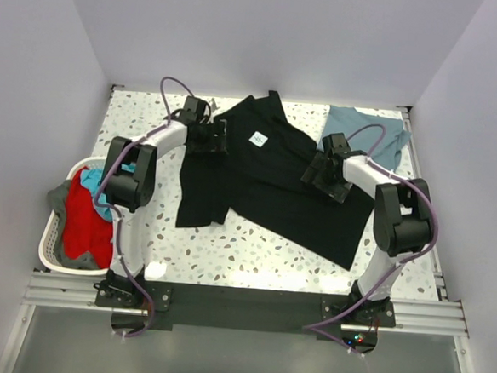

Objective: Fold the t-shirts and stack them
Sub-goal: Flatten the tshirt out, then fold the tshirt

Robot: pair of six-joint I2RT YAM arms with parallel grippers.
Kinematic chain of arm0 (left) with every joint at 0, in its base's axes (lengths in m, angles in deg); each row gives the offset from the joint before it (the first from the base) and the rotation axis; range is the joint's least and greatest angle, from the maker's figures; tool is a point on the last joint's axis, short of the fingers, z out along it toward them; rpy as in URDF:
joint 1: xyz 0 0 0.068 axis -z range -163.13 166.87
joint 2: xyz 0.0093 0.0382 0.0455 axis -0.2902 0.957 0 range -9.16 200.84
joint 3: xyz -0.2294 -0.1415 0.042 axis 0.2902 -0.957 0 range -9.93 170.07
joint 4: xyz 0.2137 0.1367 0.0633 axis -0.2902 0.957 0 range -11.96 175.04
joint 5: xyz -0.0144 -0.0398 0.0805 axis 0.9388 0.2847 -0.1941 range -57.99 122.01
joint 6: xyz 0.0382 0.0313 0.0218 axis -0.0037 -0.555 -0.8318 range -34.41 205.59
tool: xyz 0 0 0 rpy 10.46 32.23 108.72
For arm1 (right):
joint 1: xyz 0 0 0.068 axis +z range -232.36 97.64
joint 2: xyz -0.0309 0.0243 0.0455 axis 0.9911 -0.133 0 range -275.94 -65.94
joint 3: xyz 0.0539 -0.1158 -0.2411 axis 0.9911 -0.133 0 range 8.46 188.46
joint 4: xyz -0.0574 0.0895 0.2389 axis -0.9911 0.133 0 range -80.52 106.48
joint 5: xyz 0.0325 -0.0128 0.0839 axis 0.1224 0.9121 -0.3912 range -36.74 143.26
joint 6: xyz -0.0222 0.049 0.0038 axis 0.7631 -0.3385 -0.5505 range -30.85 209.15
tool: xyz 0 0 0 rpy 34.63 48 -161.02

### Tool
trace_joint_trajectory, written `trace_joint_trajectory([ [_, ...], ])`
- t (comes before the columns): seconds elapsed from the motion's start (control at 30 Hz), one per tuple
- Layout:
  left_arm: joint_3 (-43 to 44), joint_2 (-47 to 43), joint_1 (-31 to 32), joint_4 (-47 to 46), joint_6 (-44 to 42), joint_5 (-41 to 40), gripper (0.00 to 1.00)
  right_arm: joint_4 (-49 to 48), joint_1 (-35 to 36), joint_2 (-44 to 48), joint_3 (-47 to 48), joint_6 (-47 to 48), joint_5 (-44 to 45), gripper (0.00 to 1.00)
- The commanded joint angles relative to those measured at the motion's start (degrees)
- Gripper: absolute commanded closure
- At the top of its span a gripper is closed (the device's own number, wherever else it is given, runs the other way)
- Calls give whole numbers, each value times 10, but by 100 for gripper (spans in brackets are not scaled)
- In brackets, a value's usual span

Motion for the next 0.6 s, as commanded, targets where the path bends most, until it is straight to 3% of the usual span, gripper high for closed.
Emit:
trace_joint_trajectory([
  [0.0,48,42,-5,31,-23,-31,1,3,-13,-47,35,2,5,1],
  [0.3,89,19,12,15,-21,-42,0,16,-22,-26,89,17,-20,1],
  [0.43,81,-58,13,11,-37,-53,0,16,-22,11,95,29,-40,1],
  [0.57,7,-152,13,-9,-44,-103,0,31,-22,50,88,34,-48,1],
])
